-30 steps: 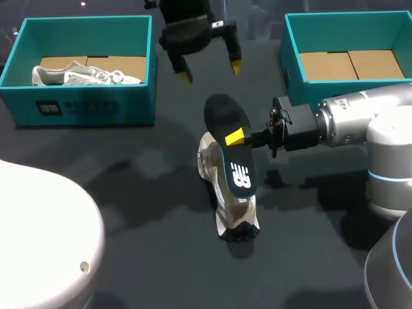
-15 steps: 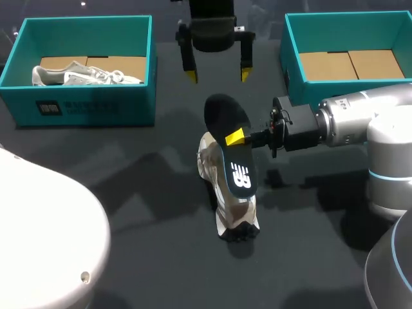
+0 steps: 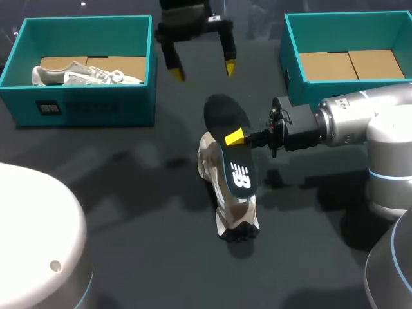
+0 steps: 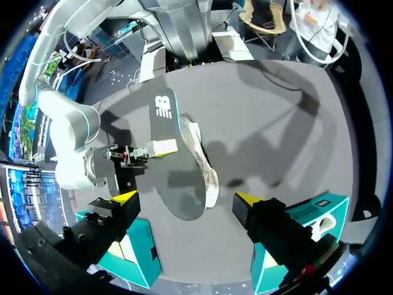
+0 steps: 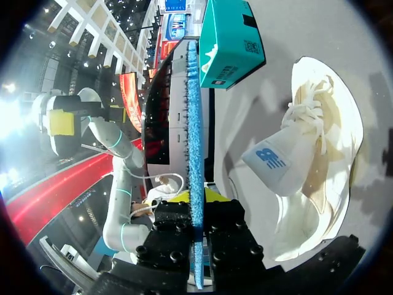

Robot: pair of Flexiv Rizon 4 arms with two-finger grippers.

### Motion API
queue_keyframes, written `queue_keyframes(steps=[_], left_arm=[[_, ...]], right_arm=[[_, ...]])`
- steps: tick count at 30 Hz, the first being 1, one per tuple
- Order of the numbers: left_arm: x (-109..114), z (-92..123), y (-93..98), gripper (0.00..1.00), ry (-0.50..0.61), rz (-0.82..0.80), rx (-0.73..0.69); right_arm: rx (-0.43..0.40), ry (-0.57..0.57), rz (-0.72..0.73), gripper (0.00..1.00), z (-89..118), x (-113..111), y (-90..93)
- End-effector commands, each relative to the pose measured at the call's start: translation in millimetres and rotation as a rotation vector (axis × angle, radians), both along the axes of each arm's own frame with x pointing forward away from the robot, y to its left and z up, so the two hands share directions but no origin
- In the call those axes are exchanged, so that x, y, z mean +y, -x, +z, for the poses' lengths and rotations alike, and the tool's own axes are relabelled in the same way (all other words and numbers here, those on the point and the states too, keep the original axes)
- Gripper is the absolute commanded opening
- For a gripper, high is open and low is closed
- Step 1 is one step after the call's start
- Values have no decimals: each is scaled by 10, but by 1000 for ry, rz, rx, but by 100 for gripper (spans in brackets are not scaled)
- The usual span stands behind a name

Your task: Take the shoe out of the shoebox, open the shoe tongue, remove and reinsert the insole, then place the shoe into the shoebox

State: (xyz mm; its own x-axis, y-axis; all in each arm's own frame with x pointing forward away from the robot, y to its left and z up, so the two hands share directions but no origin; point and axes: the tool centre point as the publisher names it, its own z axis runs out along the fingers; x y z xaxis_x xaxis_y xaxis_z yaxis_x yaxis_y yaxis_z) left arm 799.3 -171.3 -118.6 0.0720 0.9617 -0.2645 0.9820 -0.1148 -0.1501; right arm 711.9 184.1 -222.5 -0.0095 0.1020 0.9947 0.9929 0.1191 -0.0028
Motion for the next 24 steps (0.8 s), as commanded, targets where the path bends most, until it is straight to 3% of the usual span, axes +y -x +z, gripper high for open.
queue_keyframes(steps=[1, 19, 24], left_arm=[[278, -122, 89, 100, 496, 107, 56], [278, -122, 89, 100, 496, 107, 56], [391, -154, 319, 100, 583, 87, -2]], right_arm=[[0, 1, -1, 0, -7, 12, 1], [0, 1, -1, 0, -7, 12, 1], [0, 1, -1, 0, -7, 12, 1]])
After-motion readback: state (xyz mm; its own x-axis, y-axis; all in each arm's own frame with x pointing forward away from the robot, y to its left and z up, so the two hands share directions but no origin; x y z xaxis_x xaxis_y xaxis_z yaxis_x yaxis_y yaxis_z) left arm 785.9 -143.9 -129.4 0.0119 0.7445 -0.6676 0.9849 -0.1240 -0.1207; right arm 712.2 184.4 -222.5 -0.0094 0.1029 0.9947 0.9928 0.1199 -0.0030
